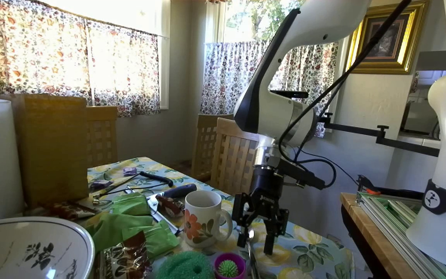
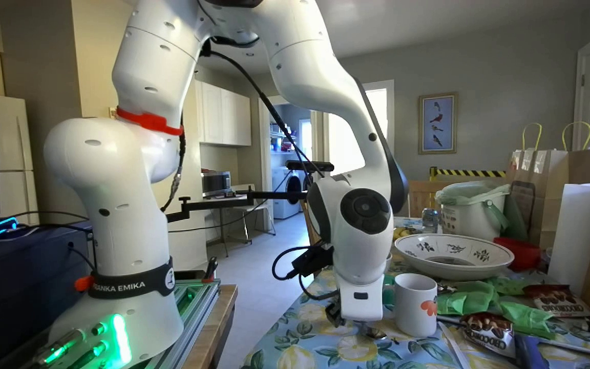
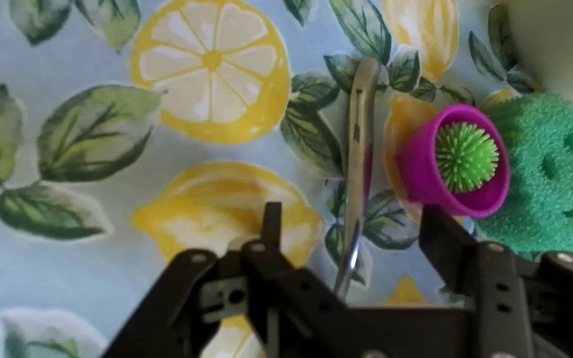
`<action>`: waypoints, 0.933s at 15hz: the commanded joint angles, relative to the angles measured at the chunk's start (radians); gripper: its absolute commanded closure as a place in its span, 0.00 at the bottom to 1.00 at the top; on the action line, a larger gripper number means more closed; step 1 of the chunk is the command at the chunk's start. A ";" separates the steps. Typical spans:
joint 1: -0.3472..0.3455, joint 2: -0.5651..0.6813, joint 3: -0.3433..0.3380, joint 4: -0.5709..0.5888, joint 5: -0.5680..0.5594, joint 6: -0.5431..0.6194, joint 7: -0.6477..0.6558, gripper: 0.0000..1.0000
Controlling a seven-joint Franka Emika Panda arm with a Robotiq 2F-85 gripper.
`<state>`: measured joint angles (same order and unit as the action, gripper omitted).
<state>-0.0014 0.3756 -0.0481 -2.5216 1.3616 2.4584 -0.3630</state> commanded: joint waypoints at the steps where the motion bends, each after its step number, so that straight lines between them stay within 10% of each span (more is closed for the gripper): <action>1: 0.053 -0.081 -0.014 -0.046 -0.122 0.139 0.210 0.00; 11: 0.247 -0.264 -0.240 -0.140 -0.879 0.108 0.900 0.00; 14: 0.142 -0.363 -0.136 -0.126 -1.014 0.024 0.987 0.00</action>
<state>0.1988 0.1436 -0.2364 -2.6241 0.4534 2.5608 0.5411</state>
